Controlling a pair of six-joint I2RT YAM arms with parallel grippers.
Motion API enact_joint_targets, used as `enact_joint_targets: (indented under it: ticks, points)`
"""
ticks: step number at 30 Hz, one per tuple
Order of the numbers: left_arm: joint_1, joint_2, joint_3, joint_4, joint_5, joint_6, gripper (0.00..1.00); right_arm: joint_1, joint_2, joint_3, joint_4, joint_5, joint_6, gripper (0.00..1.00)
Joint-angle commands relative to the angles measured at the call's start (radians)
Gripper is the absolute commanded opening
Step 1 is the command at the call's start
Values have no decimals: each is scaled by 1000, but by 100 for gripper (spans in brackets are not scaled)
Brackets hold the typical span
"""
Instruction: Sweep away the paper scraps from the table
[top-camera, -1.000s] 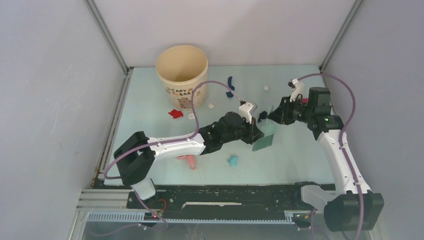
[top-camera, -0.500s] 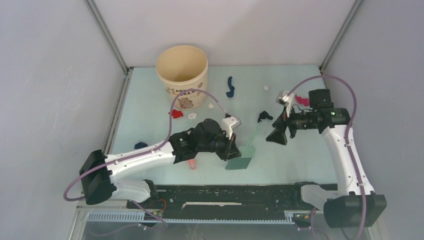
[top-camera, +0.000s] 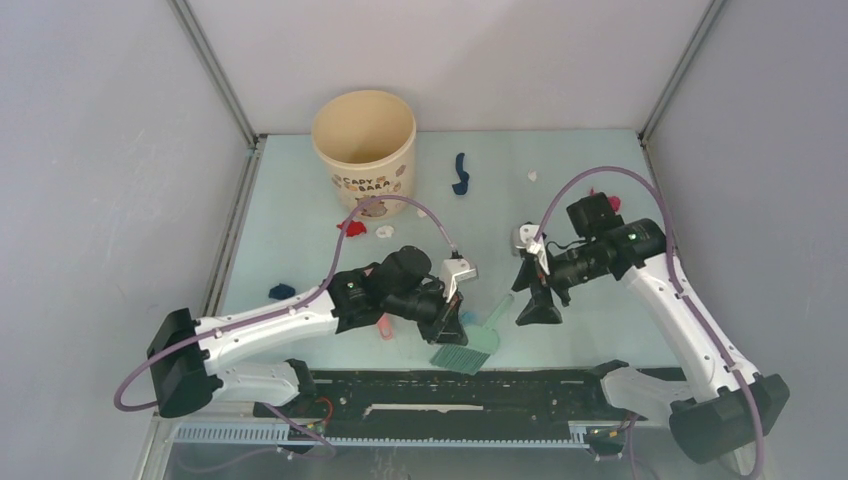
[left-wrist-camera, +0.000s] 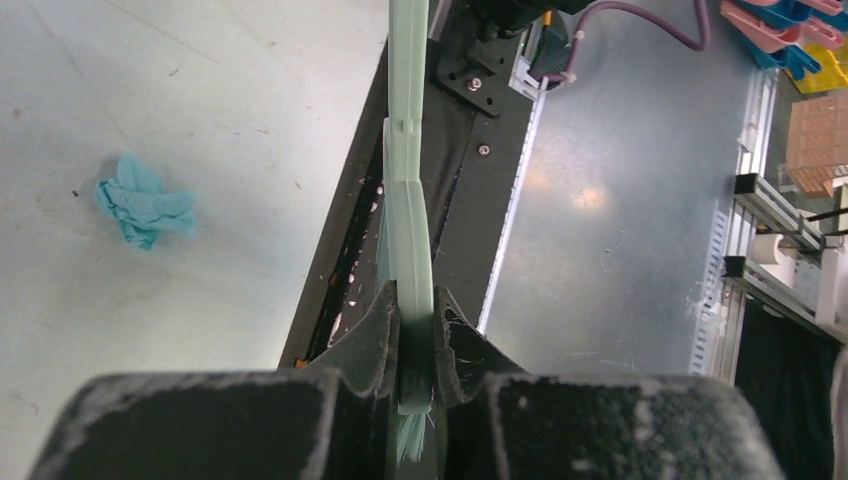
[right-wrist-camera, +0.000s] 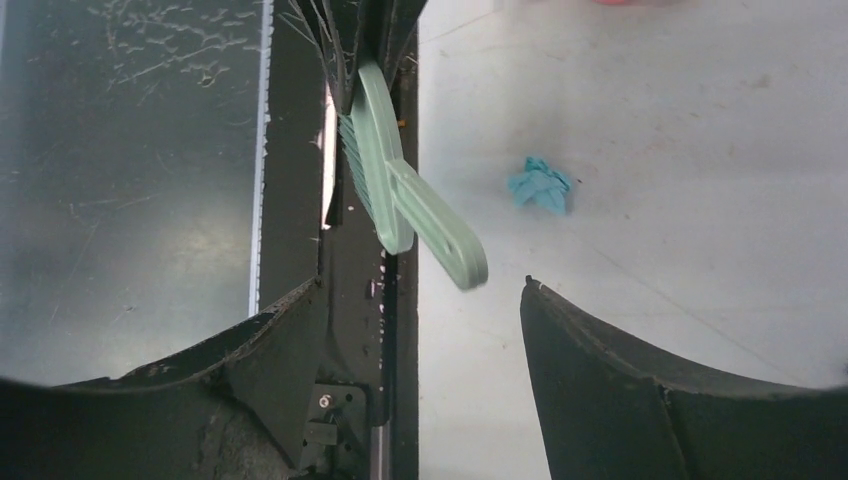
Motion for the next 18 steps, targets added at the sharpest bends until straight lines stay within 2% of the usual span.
enact_joint_targets:
  ticks: [1,5,9,15,16,17,18]
  points:
    - [3,-37,-2,63,66,33,0,72,6,-37,116,-29,86,77]
    - [3,-31,-4,80,64,33,0,109,25,-47,173,-57,158,66]
    - [3,-36,-9,99,64,30,0,127,48,-46,177,-70,195,46]
    - [4,-45,-18,114,36,27,0,137,74,-49,138,-65,192,24]
    - [4,-47,-18,112,30,29,0,137,76,-47,136,-65,192,19]
    - [4,-49,-17,109,18,29,2,137,76,-47,136,-64,192,10]
    - [5,-50,-13,96,-17,25,8,136,75,-47,139,-60,196,1]
